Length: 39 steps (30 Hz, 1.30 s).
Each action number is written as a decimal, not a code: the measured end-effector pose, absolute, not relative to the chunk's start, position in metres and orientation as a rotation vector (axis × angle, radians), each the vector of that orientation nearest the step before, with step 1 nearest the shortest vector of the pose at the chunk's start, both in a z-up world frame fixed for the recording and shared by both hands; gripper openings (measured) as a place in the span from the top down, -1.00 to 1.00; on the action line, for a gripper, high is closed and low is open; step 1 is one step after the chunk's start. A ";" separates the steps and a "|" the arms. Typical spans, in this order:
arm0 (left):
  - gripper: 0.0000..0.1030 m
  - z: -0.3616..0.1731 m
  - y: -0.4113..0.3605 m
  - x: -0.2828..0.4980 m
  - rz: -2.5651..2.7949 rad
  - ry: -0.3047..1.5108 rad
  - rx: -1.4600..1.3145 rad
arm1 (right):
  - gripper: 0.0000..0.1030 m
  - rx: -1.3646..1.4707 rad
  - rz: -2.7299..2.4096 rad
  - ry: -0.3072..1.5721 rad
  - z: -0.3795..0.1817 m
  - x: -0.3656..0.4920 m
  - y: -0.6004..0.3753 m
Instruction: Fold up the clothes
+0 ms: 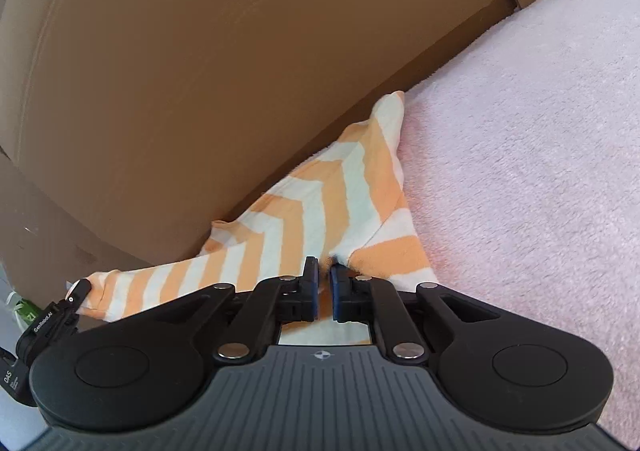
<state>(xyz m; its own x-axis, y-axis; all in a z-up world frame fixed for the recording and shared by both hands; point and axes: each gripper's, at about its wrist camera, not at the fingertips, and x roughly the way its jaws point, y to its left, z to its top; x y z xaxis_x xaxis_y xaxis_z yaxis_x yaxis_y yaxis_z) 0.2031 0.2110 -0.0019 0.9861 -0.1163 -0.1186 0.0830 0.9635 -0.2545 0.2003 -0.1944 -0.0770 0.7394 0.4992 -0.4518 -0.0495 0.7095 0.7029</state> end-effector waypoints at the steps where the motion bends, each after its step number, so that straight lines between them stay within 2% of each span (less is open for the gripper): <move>1: 0.98 0.001 0.214 0.199 -0.098 0.114 -0.253 | 0.80 0.709 0.349 0.699 -0.078 0.201 -0.190; 6: 0.98 -0.012 0.225 0.193 -0.054 0.140 -0.240 | 0.63 0.702 0.379 0.764 -0.089 0.197 -0.182; 8: 0.98 -0.027 0.230 0.194 -0.028 0.180 -0.230 | 0.35 0.725 0.411 0.757 -0.088 0.189 -0.187; 11: 0.98 -0.049 0.242 0.191 0.013 0.229 -0.249 | 0.14 0.727 0.435 0.692 -0.075 0.162 -0.204; 13: 0.98 -0.062 0.248 0.190 0.029 0.260 -0.263 | 0.07 0.685 0.418 0.636 -0.066 0.135 -0.221; 18: 0.98 -0.072 0.244 0.190 0.029 0.286 -0.246 | 0.05 0.405 0.276 0.526 -0.057 0.067 -0.240; 23: 0.98 -0.054 0.239 0.198 -0.005 0.259 -0.222 | 0.05 0.251 0.293 0.603 -0.066 0.024 -0.235; 31: 0.98 -0.044 0.234 0.211 0.002 0.297 -0.195 | 0.06 0.215 0.397 0.677 -0.076 -0.021 -0.248; 39: 0.98 -0.042 0.239 0.215 0.027 0.321 -0.237 | 0.06 0.304 0.441 0.737 -0.097 -0.038 -0.259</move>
<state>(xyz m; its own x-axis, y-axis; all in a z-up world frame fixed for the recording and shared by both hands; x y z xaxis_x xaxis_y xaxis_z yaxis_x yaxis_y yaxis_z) 0.2146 0.2388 -0.0424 0.9489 -0.0114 -0.3155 -0.0637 0.9719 -0.2268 -0.0378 -0.2594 -0.0966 0.6559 0.4866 -0.5770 -0.2776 0.8664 0.4151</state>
